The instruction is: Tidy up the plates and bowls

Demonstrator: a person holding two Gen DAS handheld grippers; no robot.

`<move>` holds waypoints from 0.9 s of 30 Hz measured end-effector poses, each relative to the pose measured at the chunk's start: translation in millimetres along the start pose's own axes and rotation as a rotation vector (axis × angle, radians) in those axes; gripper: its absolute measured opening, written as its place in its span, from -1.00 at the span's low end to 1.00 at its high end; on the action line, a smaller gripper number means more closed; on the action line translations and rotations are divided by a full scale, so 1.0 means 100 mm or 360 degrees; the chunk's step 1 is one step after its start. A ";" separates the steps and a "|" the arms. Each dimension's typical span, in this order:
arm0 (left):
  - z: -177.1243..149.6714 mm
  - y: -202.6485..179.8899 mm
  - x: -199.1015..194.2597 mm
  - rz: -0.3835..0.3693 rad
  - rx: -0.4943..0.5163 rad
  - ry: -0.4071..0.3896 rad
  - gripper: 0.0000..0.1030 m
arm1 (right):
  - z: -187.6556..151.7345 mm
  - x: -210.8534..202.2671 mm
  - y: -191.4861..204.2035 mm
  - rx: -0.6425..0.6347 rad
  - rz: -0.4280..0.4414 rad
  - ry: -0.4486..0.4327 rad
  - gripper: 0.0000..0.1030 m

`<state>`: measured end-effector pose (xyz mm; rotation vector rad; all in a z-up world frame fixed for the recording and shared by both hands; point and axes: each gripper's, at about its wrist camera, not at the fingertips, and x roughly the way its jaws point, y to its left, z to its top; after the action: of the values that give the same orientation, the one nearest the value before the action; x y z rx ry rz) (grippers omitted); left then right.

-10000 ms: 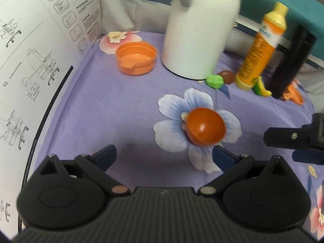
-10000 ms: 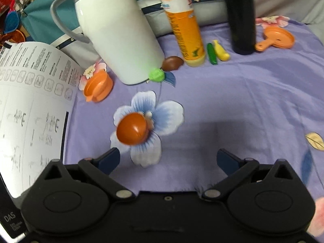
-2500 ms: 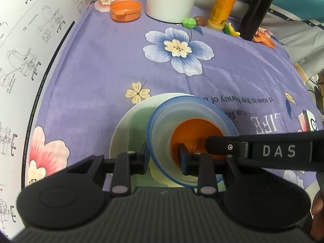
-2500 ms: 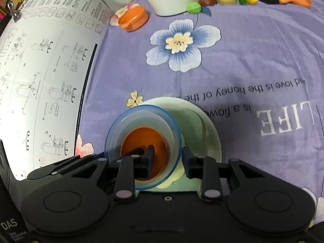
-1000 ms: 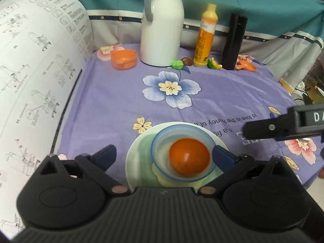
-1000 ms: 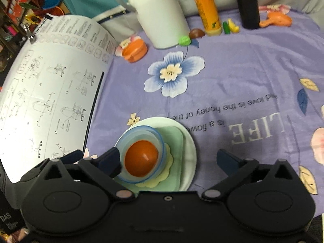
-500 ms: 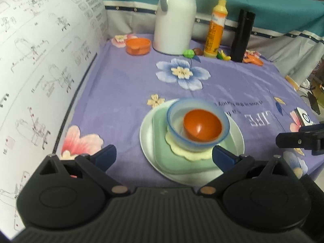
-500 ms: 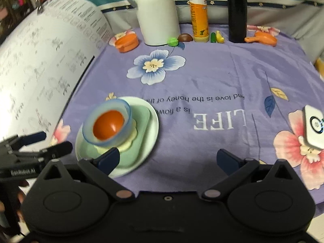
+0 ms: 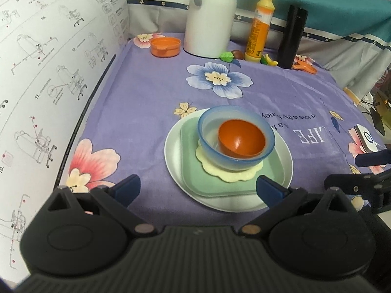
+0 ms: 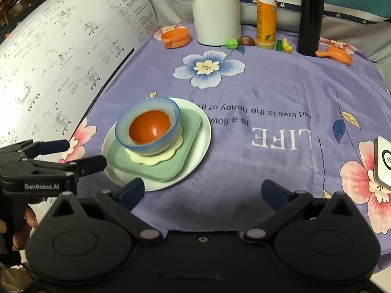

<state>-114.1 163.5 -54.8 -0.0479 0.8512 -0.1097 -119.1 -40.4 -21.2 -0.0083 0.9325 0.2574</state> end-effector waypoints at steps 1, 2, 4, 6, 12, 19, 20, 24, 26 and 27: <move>0.00 0.00 0.01 0.0004 0.0001 0.0004 1.00 | 0.01 0.02 -0.02 -0.0001 -0.0004 0.0003 1.00; 0.00 0.00 0.02 0.0010 0.0000 0.0007 1.00 | 0.00 0.03 -0.02 -0.0002 -0.0010 0.0004 1.00; -0.01 0.00 0.04 0.0016 -0.0002 0.0018 1.00 | 0.00 0.04 -0.04 0.0003 -0.0018 0.0008 1.00; -0.01 0.00 0.05 0.0016 -0.0004 0.0026 1.00 | 0.00 0.06 -0.06 0.0011 -0.0026 0.0019 1.00; 0.01 -0.01 0.10 0.0024 0.0008 0.0046 1.00 | 0.00 0.12 -0.09 0.0028 -0.0032 0.0041 1.00; 0.01 -0.04 0.15 0.0024 0.0029 0.0069 1.00 | -0.01 0.15 -0.11 0.0037 -0.0053 0.0046 1.00; 0.01 -0.05 0.16 0.0024 0.0032 0.0070 1.00 | -0.01 0.16 -0.12 0.0041 -0.0053 0.0048 1.00; 0.01 -0.06 0.18 0.0023 0.0038 0.0075 1.00 | 0.00 0.18 -0.14 0.0055 -0.0063 0.0055 1.00; 0.01 -0.06 0.19 0.0024 0.0040 0.0079 1.00 | 0.00 0.18 -0.14 0.0052 -0.0074 0.0052 1.00; 0.01 -0.05 0.19 0.0027 0.0041 0.0079 1.00 | 0.01 0.18 -0.13 0.0047 -0.0080 0.0051 1.00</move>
<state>-101.8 156.5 -67.9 -0.0137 0.8993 -0.1067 -105.4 -49.1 -36.9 -0.0083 0.9666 0.1975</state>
